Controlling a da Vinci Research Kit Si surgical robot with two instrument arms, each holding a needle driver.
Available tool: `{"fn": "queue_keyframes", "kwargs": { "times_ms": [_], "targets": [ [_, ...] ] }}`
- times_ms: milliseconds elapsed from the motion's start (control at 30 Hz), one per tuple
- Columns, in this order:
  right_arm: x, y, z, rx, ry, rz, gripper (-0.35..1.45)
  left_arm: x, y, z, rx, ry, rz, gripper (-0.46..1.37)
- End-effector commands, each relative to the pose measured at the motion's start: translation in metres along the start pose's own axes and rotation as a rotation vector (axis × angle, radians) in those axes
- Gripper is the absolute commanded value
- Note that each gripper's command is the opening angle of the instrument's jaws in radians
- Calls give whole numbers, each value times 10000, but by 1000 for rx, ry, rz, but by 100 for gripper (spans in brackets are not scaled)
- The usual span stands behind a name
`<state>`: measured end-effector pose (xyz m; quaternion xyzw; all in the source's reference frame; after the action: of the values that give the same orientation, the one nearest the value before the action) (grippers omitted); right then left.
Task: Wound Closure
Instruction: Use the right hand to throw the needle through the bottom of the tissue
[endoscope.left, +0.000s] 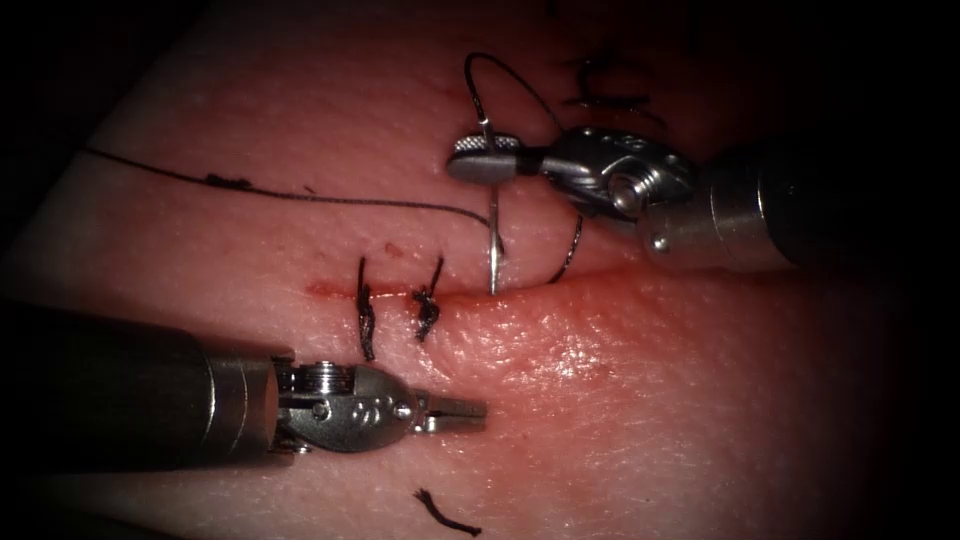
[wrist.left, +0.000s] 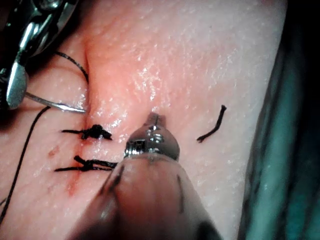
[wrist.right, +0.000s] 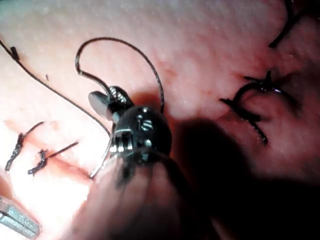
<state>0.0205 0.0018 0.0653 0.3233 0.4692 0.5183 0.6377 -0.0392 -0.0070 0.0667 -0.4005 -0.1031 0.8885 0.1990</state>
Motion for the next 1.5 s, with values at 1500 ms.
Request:
{"fn": "queue_keyframes", "kwargs": {
  "times_ms": [1500],
  "targets": [
    [-69, -29, 17, 207, -215, 1066, -35, -2, -1, 0, -6, 0, -6, -35]
  ]
}}
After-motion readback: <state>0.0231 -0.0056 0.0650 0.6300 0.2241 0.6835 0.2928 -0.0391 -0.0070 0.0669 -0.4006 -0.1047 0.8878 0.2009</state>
